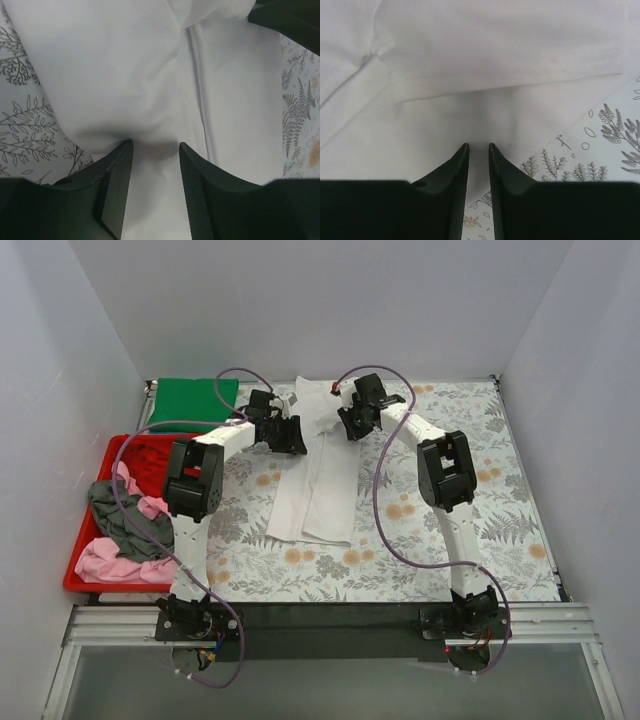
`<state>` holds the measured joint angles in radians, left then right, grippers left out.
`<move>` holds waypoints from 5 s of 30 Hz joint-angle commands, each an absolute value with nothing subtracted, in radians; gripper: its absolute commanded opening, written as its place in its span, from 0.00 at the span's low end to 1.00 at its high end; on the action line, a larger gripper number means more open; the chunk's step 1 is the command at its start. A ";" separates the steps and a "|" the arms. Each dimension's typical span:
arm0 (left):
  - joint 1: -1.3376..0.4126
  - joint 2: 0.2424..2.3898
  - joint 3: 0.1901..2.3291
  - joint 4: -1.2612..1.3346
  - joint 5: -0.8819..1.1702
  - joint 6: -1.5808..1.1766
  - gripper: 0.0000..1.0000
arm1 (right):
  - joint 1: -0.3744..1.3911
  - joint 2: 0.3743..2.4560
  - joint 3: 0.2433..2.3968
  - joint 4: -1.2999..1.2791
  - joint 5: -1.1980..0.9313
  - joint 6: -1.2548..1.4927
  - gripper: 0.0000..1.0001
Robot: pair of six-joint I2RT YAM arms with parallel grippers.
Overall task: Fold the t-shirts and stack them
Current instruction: Fold the tshirt
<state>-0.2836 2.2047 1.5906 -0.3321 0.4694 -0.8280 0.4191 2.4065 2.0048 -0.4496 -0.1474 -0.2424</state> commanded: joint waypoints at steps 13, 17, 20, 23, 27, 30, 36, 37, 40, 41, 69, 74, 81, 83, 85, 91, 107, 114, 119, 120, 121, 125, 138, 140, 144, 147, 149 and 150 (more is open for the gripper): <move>-0.249 1.735 1.479 -0.365 0.712 -0.697 0.78 | 0.429 1.924 1.919 -0.515 -0.379 -0.524 0.80; -0.186 1.495 1.301 -0.388 0.793 -0.455 0.92 | 0.523 1.780 1.754 -0.666 -0.436 -0.592 0.79; -0.169 1.384 1.174 -0.517 0.850 -0.226 0.90 | 0.639 1.652 1.496 -0.680 -0.431 -0.618 0.77; -0.118 1.324 1.070 -0.569 0.912 -0.193 0.87 | 0.780 1.582 1.293 -0.654 -0.413 -0.591 0.74; -0.091 1.287 0.985 -0.546 0.945 -0.239 0.84 | 0.882 1.592 1.154 -0.574 -0.385 -0.532 0.71; -0.091 1.267 0.947 -0.506 0.925 -0.281 0.83 | 0.902 1.624 1.097 -0.517 -0.348 -0.494 0.68; -0.091 1.215 0.884 -0.505 0.897 -0.219 0.81 | 0.902 1.672 1.032 -0.451 -0.282 -0.488 0.58; -0.091 1.209 0.867 -0.511 0.896 -0.209 0.81 | 0.902 1.677 1.019 -0.451 -0.284 -0.489 0.57; -0.092 1.201 0.851 -0.511 0.887 -0.196 0.81 | 0.902 1.687 0.968 -0.440 -0.279 -0.505 0.42; -0.092 1.201 0.850 -0.511 0.879 -0.192 0.81 | 0.902 1.689 0.953 -0.437 -0.270 -0.509 0.33; -0.100 1.220 0.807 -0.526 0.853 -0.143 0.77 | 0.891 1.755 1.126 -0.382 -0.291 -0.440 0.09; -0.100 1.216 0.799 -0.535 0.850 -0.109 0.77 | 0.891 1.787 1.059 -0.373 -0.275 -0.472 0.09; -0.143 1.191 0.739 -0.609 0.802 0.066 0.73 | 0.890 1.677 0.878 -0.402 -0.271 -0.543 0.09; -0.178 1.172 0.716 -0.609 0.790 0.098 0.72 | 0.890 1.623 0.848 -0.411 -0.288 -0.555 0.12; -0.228 1.143 0.677 -0.609 0.772 0.151 0.70 | 0.891 1.585 0.828 -0.419 -0.310 -0.571 0.16; -0.371 1.060 0.574 -0.505 0.732 0.187 0.68 | 0.891 1.379 0.787 -0.401 -0.370 -0.682 0.50; -0.603 1.135 0.442 -0.170 0.637 0.164 0.63 | 0.894 1.405 0.650 -0.245 -0.337 -0.821 0.56; -0.612 1.177 0.373 -0.143 0.578 0.207 0.60 | 0.894 1.446 0.621 -0.229 -0.322 -0.813 0.45; -0.612 1.224 0.337 -0.091 0.554 0.222 0.52 | 0.894 1.482 0.597 -0.203 -0.292 -0.816 0.36; -0.612 1.238 0.342 -0.089 0.549 0.216 0.50 | 0.894 1.486 0.592 -0.195 -0.287 -0.816 0.32; -0.614 1.252 0.351 -0.083 0.542 0.213 0.48 | 0.894 1.499 0.586 -0.195 -0.275 -0.818 0.30; -0.612 1.313 0.368 -0.078 0.519 0.225 0.23 | 0.894 1.520 0.569 -0.176 -0.238 -0.825 0.20; -0.630 1.106 0.486 -0.336 0.678 0.141 0.00 | 0.945 1.306 0.621 -0.305 -0.376 -0.671 0.01; -0.629 1.072 0.503 -0.357 0.677 0.104 0.00 | 0.940 1.287 0.638 -0.328 -0.376 -0.655 0.01; -0.597 1.077 0.558 -0.351 0.673 0.106 0.00 | 0.873 1.293 0.689 -0.350 -0.393 -0.698 0.01; -0.534 1.147 0.635 -0.356 0.698 0.143 0.00 | 0.806 1.324 0.748 -0.367 -0.410 -0.774 0.01; -0.485 1.219 0.701 -0.353 0.724 0.164 0.00 | 0.755 1.354 0.813 -0.388 -0.419 -0.837 0.01; -0.473 1.244 0.724 -0.348 0.727 0.184 0.00 | 0.741 1.388 0.837 -0.394 -0.428 -0.860 0.01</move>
